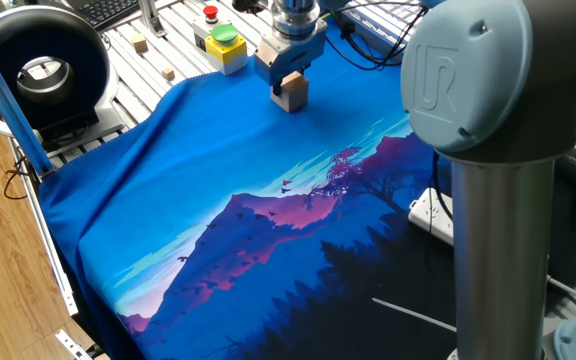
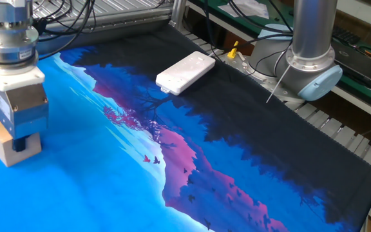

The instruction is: Hold a small block with the gripper and sweep it from left to right on the table

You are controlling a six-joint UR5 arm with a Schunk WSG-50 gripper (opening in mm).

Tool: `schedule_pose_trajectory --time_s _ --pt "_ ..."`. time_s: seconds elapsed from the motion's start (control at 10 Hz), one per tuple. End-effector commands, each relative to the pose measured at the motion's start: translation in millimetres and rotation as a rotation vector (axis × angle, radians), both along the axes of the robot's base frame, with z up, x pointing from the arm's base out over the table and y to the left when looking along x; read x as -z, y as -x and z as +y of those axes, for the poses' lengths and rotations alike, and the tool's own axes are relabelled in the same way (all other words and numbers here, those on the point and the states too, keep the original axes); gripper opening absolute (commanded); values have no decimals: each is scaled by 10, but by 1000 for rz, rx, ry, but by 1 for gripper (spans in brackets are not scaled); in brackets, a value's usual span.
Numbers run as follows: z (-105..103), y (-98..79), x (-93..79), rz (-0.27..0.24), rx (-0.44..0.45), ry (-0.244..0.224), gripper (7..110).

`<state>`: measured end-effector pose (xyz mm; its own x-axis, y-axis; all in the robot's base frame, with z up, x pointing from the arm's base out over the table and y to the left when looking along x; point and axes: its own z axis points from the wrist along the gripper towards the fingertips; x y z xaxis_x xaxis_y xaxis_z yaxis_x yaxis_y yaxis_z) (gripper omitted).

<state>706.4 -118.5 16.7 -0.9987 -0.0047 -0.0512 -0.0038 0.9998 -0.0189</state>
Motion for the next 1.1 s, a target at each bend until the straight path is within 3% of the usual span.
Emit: schedule_pose_trajectory --time_s 0.0,0.1,0.4,0.7,1.0 --pt "33 15 -25 7 7 -35 7" --pt "82 -6 4 -4 1 -24 7" --pt "-109 32 -188 15 -37 -27 7" --pt "11 -10 -225 12 -11 -42 7" --pt "168 -82 -115 -16 4 -49 7"
